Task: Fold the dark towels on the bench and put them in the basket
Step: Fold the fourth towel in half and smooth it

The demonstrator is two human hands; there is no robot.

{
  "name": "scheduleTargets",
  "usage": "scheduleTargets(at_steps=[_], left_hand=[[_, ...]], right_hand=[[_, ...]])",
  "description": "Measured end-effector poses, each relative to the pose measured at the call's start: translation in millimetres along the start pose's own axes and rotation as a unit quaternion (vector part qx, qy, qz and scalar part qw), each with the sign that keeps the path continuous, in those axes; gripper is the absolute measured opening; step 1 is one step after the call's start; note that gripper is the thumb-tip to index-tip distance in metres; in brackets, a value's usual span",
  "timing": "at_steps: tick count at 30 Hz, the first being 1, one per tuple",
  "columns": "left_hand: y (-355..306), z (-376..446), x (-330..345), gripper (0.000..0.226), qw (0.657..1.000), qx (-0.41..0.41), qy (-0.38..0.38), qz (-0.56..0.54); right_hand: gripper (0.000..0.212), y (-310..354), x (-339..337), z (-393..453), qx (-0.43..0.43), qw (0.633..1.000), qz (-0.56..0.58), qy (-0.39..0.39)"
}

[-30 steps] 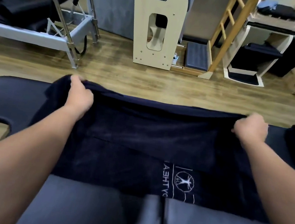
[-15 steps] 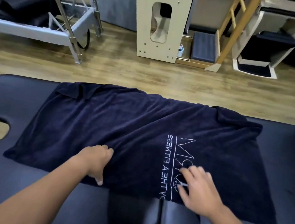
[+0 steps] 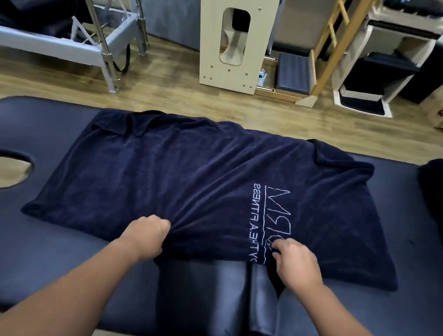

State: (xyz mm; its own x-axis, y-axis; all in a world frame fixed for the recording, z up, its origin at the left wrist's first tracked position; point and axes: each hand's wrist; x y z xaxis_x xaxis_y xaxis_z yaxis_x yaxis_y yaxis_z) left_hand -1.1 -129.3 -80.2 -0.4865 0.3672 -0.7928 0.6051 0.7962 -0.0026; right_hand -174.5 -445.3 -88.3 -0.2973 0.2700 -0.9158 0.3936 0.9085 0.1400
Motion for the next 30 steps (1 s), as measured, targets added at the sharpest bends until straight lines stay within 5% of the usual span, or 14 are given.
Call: scheduleTargets(at_steps=[6, 15, 21, 30], left_hand=[[-7.6, -34.2, 19.3, 0.015, 1.0, 0.004, 0.02, -0.01], [4.6, -83.4, 55.0, 0.014, 0.991, 0.019, 0.043, -0.122], [25.1, -92.1, 60.7, 0.034, 0.96, -0.02, -0.006, -0.279], [88.8, -92.5, 67.7, 0.024, 0.944, -0.216, -0.08, -0.238]], right_hand=[[0.013, 3.4, 5.9, -37.7, 0.004, 0.998, -0.019, 0.062], [0.008, 26.5, -13.6, -56.9, -0.05, 0.96, -0.084, 0.263], [0.018, 82.5, -21.4, -29.7, -0.093, 0.984, 0.015, 0.151], [0.03, 181.7, -32.5, 52.3, -0.226, 0.971, 0.03, 0.069]])
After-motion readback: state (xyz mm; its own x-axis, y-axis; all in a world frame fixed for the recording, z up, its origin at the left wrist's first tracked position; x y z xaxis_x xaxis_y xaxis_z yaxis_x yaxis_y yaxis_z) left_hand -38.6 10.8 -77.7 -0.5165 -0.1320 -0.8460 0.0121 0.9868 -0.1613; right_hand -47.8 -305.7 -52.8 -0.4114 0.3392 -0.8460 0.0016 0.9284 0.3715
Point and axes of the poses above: each hand's wrist, its own z-axis towards the middle knuckle, its own x-axis out of the palm, y = z × x, and after that the axes turned 10 degrees about y, right-handed
